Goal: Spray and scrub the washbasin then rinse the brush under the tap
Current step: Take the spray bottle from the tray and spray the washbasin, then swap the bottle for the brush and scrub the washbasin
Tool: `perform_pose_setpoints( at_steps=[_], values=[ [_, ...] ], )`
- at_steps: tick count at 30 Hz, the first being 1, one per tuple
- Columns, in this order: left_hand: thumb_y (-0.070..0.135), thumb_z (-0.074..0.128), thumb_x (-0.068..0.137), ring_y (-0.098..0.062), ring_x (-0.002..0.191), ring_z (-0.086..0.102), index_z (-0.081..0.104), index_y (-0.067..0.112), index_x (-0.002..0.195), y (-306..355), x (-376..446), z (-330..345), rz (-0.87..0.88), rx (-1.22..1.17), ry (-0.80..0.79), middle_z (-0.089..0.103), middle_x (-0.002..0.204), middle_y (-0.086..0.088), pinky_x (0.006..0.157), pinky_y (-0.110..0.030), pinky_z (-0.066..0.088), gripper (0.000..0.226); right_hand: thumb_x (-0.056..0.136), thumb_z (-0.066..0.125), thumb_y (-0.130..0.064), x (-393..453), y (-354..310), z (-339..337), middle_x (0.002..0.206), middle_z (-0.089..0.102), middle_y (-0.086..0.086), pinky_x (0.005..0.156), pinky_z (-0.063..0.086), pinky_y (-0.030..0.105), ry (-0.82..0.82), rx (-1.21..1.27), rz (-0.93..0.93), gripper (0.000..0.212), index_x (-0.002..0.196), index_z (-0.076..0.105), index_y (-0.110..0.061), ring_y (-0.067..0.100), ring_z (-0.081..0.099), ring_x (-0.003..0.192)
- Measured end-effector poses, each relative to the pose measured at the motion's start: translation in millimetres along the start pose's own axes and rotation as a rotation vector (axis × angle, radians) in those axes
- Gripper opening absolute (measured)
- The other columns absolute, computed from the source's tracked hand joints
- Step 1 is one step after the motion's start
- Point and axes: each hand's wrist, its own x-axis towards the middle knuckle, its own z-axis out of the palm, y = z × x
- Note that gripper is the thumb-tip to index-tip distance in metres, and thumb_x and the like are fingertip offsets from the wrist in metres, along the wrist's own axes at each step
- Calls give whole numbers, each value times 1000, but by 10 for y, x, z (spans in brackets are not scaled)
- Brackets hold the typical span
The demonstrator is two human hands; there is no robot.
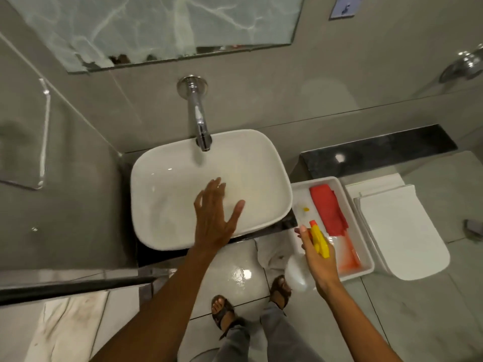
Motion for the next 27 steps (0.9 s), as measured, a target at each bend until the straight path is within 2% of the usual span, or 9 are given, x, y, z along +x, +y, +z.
perform_pose_setpoints(
  at_steps=[3, 5, 9, 11, 14, 18, 20, 23, 27],
  values=[
    [68, 46, 104, -29, 158, 38, 47, 12, 156, 521, 180, 299, 43, -48, -77, 41, 171, -9, 129, -53, 30, 77, 89, 73, -60, 295, 42, -350, 105, 64, -52, 99, 46, 18, 97, 75, 46, 24, 112, 68, -61, -30, 60, 101],
    [70, 48, 102, -27, 161, 34, 42, 13, 160, 801, 294, 524, 81, -68, -134, 36, 174, -8, 130, -51, 31, 82, 83, 74, -69, 522, 120, -578, 104, 69, -45, 93, 48, 17, 168, 104, 75, 22, 104, 69, -67, -28, 62, 96],
    [78, 46, 99, -26, 168, 19, 34, 12, 167, 1163, 477, 960, 131, -8, -207, 25, 179, -7, 135, -53, 23, 95, 83, 77, -64, 964, 400, -933, 108, 79, -14, 96, 57, 34, 270, 149, 94, 41, 117, 76, -40, 9, 72, 108],
    [81, 43, 98, -23, 171, 4, 23, 15, 171, 1232, 504, 1149, 131, 76, -242, 10, 183, -5, 138, -52, 8, 101, 87, 80, -51, 1156, 513, -1063, 102, 79, -19, 89, 57, 25, 268, 179, 127, 20, 106, 77, -48, 0, 73, 100],
    [83, 40, 99, -19, 170, -9, 6, 15, 174, 1167, 452, 1295, 157, 138, -336, -7, 183, -2, 138, -51, 5, 106, 90, 82, -24, 1418, 744, -1188, 97, 80, -22, 83, 53, 10, 291, 187, 150, 27, 95, 79, -51, -11, 72, 90],
    [81, 34, 102, -19, 170, -9, 3, 11, 173, 1136, 458, 1354, 172, 229, -367, -9, 183, -4, 137, -50, 18, 105, 87, 83, -8, 1692, 978, -1258, 94, 78, 0, 93, 57, 37, 358, 217, 196, 20, 106, 79, -11, 12, 72, 83],
    [81, 31, 102, -20, 170, -7, 4, 10, 173, 1163, 464, 1364, 162, 280, -376, -8, 183, -4, 137, -49, 19, 104, 84, 84, -2, 1810, 1081, -1257, 96, 75, 11, 89, 57, 37, 370, 233, 210, 29, 111, 75, 3, 18, 70, 84],
    [83, 29, 102, -20, 170, -8, 1, 13, 173, 1196, 461, 1355, 142, 310, -395, -10, 183, -2, 137, -49, 18, 104, 80, 88, -6, 1942, 1233, -1202, 99, 79, 6, 83, 57, 26, 367, 224, 210, 33, 111, 77, 2, 6, 74, 83],
    [83, 29, 101, -19, 170, -9, -3, 16, 173, 1222, 464, 1341, 132, 306, -400, -12, 183, 1, 137, -49, 16, 104, 77, 92, -11, 1965, 1395, -1076, 105, 81, 11, 95, 59, 30, 477, 242, 176, 37, 111, 79, 1, 19, 78, 101]
  ],
)
